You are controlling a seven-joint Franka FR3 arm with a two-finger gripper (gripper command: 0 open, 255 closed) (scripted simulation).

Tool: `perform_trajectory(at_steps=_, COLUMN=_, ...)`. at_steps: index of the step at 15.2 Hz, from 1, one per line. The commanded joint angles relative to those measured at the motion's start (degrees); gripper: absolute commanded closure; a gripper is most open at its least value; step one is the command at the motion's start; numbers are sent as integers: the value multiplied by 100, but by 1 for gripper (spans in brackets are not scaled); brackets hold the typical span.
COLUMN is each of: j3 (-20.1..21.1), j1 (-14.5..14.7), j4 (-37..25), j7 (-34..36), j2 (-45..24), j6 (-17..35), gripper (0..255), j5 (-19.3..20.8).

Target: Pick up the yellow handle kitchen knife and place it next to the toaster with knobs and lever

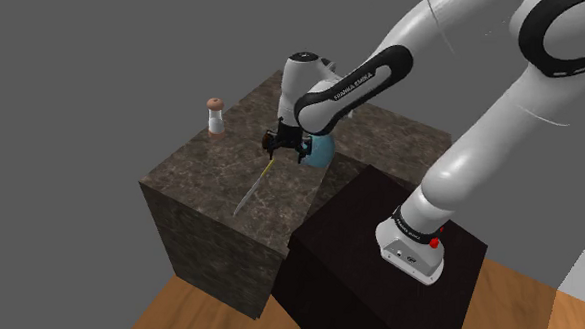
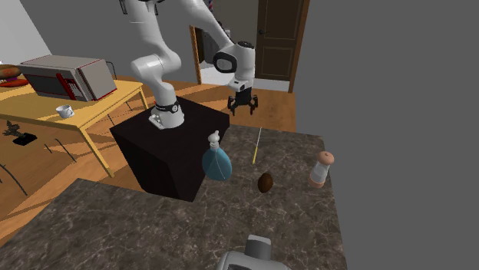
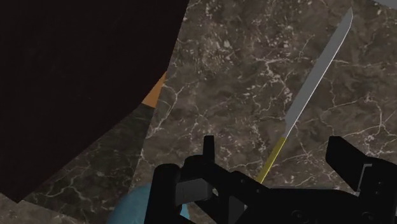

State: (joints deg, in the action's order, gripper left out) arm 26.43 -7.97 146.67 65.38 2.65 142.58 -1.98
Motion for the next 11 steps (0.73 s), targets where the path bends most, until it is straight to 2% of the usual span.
perform_trajectory(at_steps=1, j3=27, j1=-47, j4=-156, j7=661, j2=-583, j6=397, gripper=0, j5=395)
perform_trajectory(at_steps=3, j3=-79, j1=14, j4=-386, j7=1305, j2=-1141, j6=678, gripper=0, j5=838)
perform_trajectory(at_steps=6, j3=-410, j1=271, j4=-797, j7=2177, j2=-1933, j6=1019, gripper=0, j5=1403)
perform_trajectory(at_steps=11, j3=-1053, j1=823, j4=-1611, j7=3231, j2=-3127, j6=1444, gripper=0, j5=1848)
